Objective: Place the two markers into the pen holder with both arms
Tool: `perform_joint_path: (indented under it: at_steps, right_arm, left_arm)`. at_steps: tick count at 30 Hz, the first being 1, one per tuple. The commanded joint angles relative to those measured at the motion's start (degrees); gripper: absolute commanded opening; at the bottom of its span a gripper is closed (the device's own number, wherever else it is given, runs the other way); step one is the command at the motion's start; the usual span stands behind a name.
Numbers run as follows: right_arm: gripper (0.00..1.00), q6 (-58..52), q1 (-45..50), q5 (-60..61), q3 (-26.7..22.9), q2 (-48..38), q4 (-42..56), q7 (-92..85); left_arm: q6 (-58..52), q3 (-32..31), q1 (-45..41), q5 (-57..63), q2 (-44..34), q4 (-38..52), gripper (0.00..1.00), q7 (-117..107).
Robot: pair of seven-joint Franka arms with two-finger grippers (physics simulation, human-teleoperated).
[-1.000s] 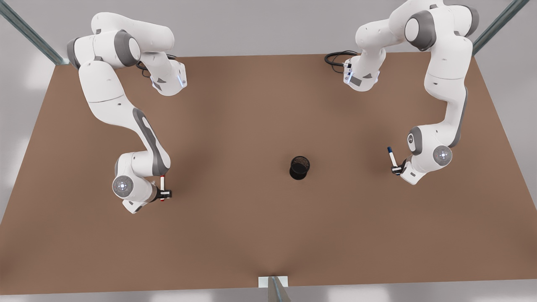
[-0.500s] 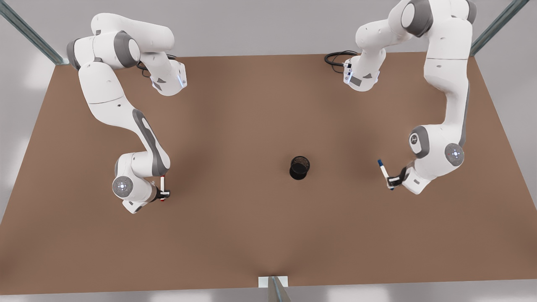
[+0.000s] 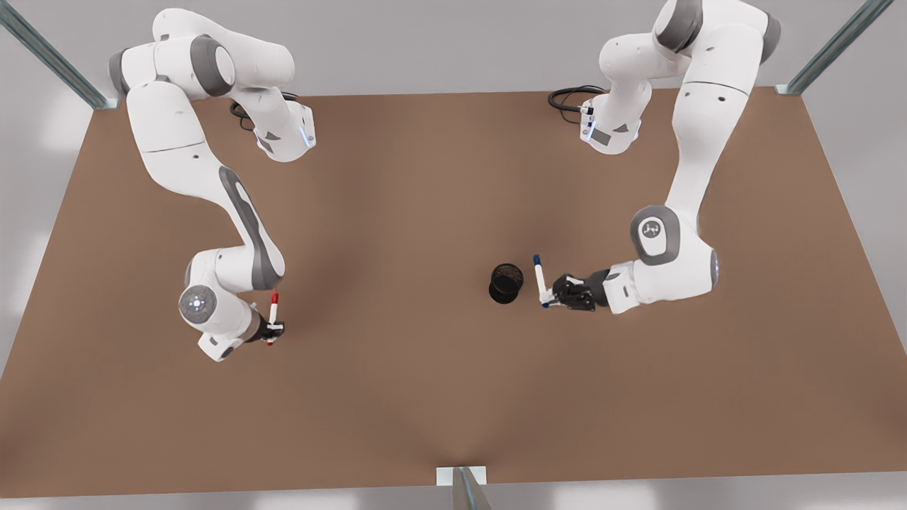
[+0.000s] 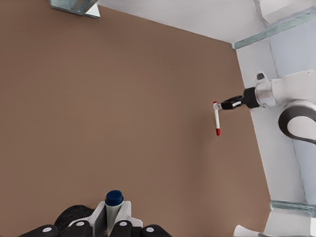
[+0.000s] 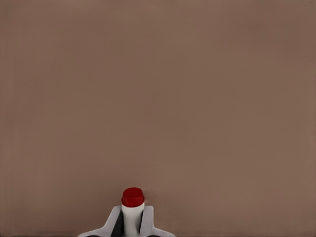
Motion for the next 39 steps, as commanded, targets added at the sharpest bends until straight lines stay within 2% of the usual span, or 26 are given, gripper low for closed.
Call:
perform_joint_path:
  at_steps: [1,4,10,17,21,22,23,25,28,31,33,35,37,38,39]
  right_arm:
    - [0.28,-3.5,0.0,-0.1,0.9,-0.6,1.6,-0.1]
    - [0.28,-6.2,-0.5,0.0,3.8,-2.8,3.4,1.3]
    - [0.28,-6.8,-0.8,0.2,10.9,-7.6,3.4,5.8]
    - [0.28,-5.0,-0.1,0.0,24.1,-8.3,7.7,20.9]
    - [0.25,-2.8,2.3,-0.3,25.3,-8.0,8.8,23.1]
    - [0.24,-2.7,3.1,-0.3,25.3,-8.0,9.1,23.1]
    - [0.21,-2.6,3.6,-0.3,25.3,-8.0,9.5,23.1]
    - [0.21,-1.6,4.7,-0.4,25.3,-7.9,9.8,23.1]
    - [0.21,1.4,8.0,-0.5,25.3,-7.9,9.9,24.1]
    - [0.21,3.2,13.9,-4.0,25.2,-6.2,12.8,32.2]
    - [0.21,3.1,19.5,-9.1,24.7,-3.1,17.9,41.0]
    - [0.21,2.7,24.2,-12.9,24.3,0.4,23.9,47.0]
    - [0.21,2.7,27.2,-16.3,24.0,4.5,29.9,48.5]
    - [0.21,2.9,30.8,-17.4,21.5,5.8,32.1,50.0]
    - [0.21,3.2,36.8,-17.4,15.8,5.9,32.5,53.3]
  left_arm:
    - [8.0,0.0,-2.1,-12.0,0.3,-0.4,0.21,63.5]
    - [10.3,0.0,-4.4,-20.6,0.2,-3.1,0.21,73.6]
    - [11.1,0.0,-4.7,-24.7,-0.2,-7.2,0.21,90.5]
    - [11.0,-0.1,-5.3,-31.9,-0.5,-12.0,0.21,107.6]
    - [10.5,-0.2,-5.5,-32.0,-0.3,-13.7,0.21,113.9]
    - [9.6,-0.4,-5.5,-32.1,-0.3,-14.5,0.56,113.9]
    - [7.6,-0.5,-5.5,-31.9,-0.4,-14.6,1.0,113.8]
    - [2.6,-0.1,-4.7,-31.5,-0.6,-14.8,1.0,113.5]
    - [-11.4,0.1,7.5,-11.9,-1.7,-11.8,1.0,104.3]
    - [-15.1,1.0,15.0,4.0,-1.2,-3.7,1.0,82.1]
    - [-15.2,2.7,15.6,22.0,-1.1,5.7,1.0,57.6]
    - [-15.1,3.0,15.1,34.2,-0.1,10.4,1.0,40.7]
    - [-15.3,3.0,11.2,49.5,0.0,13.9,1.0,11.9]
    - [-15.5,2.8,9.9,51.2,-0.2,16.2,1.0,0.7]
    - [-16.7,3.0,9.0,51.2,-0.3,18.7,1.0,-11.2]
